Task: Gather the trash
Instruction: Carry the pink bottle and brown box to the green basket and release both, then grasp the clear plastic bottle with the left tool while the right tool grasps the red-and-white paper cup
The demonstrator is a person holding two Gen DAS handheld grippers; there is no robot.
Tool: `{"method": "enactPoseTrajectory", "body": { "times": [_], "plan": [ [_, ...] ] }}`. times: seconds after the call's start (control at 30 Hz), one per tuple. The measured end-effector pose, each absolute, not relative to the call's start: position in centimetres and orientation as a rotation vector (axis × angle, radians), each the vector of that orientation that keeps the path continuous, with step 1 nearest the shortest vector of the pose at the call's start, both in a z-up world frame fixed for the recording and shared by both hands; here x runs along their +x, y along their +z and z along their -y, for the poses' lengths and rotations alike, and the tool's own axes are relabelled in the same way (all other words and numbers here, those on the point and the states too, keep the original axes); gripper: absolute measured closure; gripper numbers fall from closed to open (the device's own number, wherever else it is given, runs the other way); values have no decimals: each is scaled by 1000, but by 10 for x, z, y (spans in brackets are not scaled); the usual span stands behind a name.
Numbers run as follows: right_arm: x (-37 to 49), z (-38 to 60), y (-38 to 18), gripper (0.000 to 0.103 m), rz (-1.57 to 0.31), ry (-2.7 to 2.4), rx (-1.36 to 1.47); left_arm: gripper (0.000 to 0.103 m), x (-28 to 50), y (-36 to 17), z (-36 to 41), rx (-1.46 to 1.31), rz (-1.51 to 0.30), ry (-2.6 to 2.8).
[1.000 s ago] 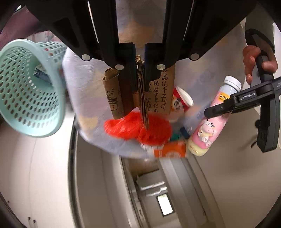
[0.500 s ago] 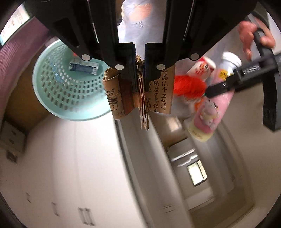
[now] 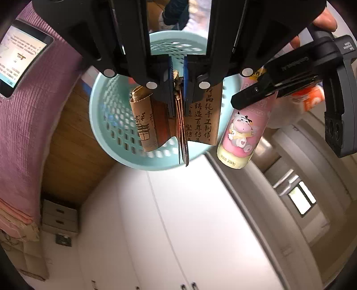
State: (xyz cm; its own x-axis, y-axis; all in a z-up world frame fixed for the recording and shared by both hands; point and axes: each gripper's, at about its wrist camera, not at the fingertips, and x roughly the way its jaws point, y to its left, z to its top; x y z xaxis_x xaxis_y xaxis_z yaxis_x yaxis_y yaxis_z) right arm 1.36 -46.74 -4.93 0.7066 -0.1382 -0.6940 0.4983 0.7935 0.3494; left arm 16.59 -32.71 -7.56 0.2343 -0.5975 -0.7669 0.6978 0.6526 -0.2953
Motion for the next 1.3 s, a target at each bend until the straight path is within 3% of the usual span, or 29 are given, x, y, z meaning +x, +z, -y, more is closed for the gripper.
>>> {"method": "enactPoseTrajectory", "body": {
  "times": [0.1,0.13,0.2,0.6,0.73,0.9,1.3],
  "plan": [
    [13,476,-58,98,-725,-414,560,55,172,-87,330,104,-1019,-916],
    [14,477,-61,98,-734,-418,567,47,175,-89,332,88,-1026,-926],
    [19,478,-67,97,-739,-427,577,41,175,-90,327,72,-1005,-917],
    [27,475,-73,93,-745,-420,575,41,155,-47,294,42,-887,-910],
    [26,474,-62,84,-733,-414,561,36,145,-32,271,19,-850,-907],
    [19,448,-41,56,-682,-393,525,27,132,-14,233,-8,-791,-888],
    [45,331,-1,50,-641,-162,303,23,121,11,107,-46,-658,-676]
  ]
}}
